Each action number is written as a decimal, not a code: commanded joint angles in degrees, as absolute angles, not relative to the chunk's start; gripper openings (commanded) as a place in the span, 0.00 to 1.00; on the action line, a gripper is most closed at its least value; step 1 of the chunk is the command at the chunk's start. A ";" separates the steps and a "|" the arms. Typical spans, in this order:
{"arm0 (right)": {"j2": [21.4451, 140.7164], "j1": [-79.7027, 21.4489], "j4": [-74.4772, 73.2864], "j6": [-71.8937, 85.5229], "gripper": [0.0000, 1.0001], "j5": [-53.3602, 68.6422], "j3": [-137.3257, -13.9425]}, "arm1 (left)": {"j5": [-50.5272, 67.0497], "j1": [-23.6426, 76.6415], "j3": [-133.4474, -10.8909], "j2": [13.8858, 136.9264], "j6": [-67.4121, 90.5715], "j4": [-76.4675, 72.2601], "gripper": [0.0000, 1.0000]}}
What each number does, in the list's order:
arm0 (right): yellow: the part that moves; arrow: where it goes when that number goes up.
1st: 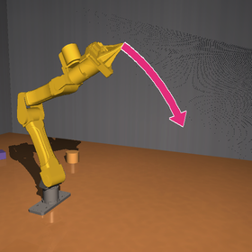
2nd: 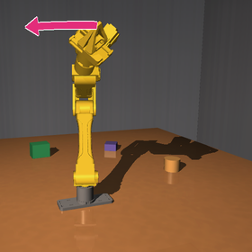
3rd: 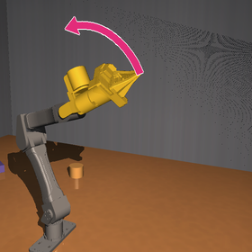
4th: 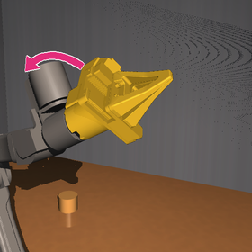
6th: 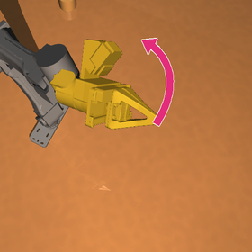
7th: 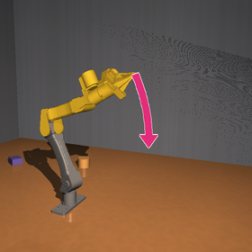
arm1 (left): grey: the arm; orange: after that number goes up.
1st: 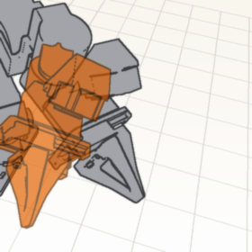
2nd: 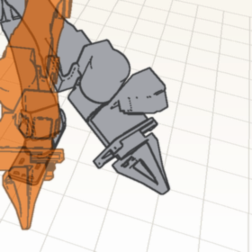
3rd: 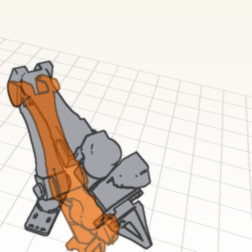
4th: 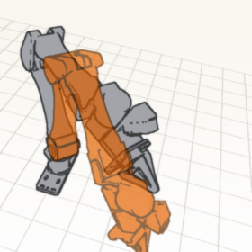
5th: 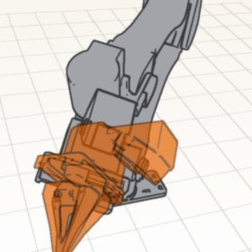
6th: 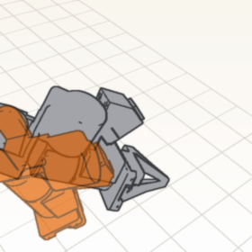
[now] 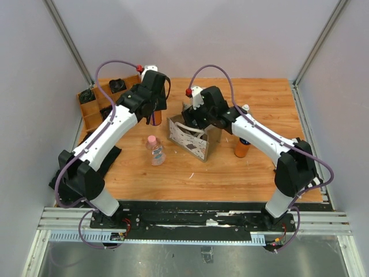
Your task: Take the personal care products out of the canvas bag
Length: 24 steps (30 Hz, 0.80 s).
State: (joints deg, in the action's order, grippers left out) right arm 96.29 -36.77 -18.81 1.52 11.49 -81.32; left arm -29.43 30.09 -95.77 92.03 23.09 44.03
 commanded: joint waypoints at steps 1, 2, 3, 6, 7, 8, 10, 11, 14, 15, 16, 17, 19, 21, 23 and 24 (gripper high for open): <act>98.31 -38.76 -20.79 0.10 0.82 7.08 -83.86 | -29.85 30.15 -90.86 85.01 25.45 34.93 0.01; 98.74 -38.99 -21.09 0.03 0.82 6.66 -84.07 | -29.44 30.15 -88.69 84.06 25.70 34.10 0.00; 99.27 -39.21 -21.35 -0.04 0.82 5.82 -84.25 | -29.33 30.15 -86.68 82.93 26.08 33.34 0.00; 100.59 -39.57 -22.21 -0.34 0.82 4.19 -85.02 | -29.20 30.15 -81.17 79.93 26.92 31.13 0.01; 101.00 -39.66 -22.44 -0.39 0.83 3.58 -85.24 | -29.20 30.15 -79.98 79.26 27.24 30.78 0.00; 101.37 -39.78 -22.95 -0.44 0.84 3.02 -85.48 | -29.06 30.15 -79.06 78.74 27.46 30.57 0.00; 101.97 -39.80 -23.48 -0.32 0.84 2.43 -85.80 | -28.16 30.15 -77.28 78.01 27.86 30.06 0.01; 102.18 -39.81 -23.72 -0.23 0.84 2.26 -85.85 | -27.58 30.19 -76.20 77.69 28.21 29.51 0.01; 102.27 -39.90 -24.51 -0.09 0.77 1.82 -85.86 | -25.62 30.15 -72.09 76.91 29.45 27.73 0.00; 102.08 -39.84 -24.90 -0.09 0.73 1.70 -85.87 | -24.90 30.15 -70.31 76.49 29.96 26.74 0.01; 101.86 -39.89 -25.22 -0.07 0.69 1.67 -85.95 | -24.54 30.17 -68.55 76.06 30.64 25.76 0.01; 101.52 -39.89 -25.42 -0.14 0.64 1.67 -85.96 | -24.09 30.15 -66.86 75.58 31.03 24.64 0.01; 100.59 -39.89 -25.80 -0.17 0.57 1.54 -86.24 | -23.87 30.15 -64.53 75.02 31.82 23.23 0.01; 98.98 -39.90 -25.98 -0.26 0.51 1.37 -86.71 | -23.96 30.15 -63.31 75.03 31.83 22.52 0.00; 97.84 -39.90 -26.43 -0.35 0.48 1.40 -87.91 | -24.17 30.15 -63.05 75.58 31.90 22.59 0.01; 97.29 -39.90 -27.01 -0.55 0.48 1.41 -88.93 | -24.15 30.15 -62.70 75.90 31.84 22.50 0.04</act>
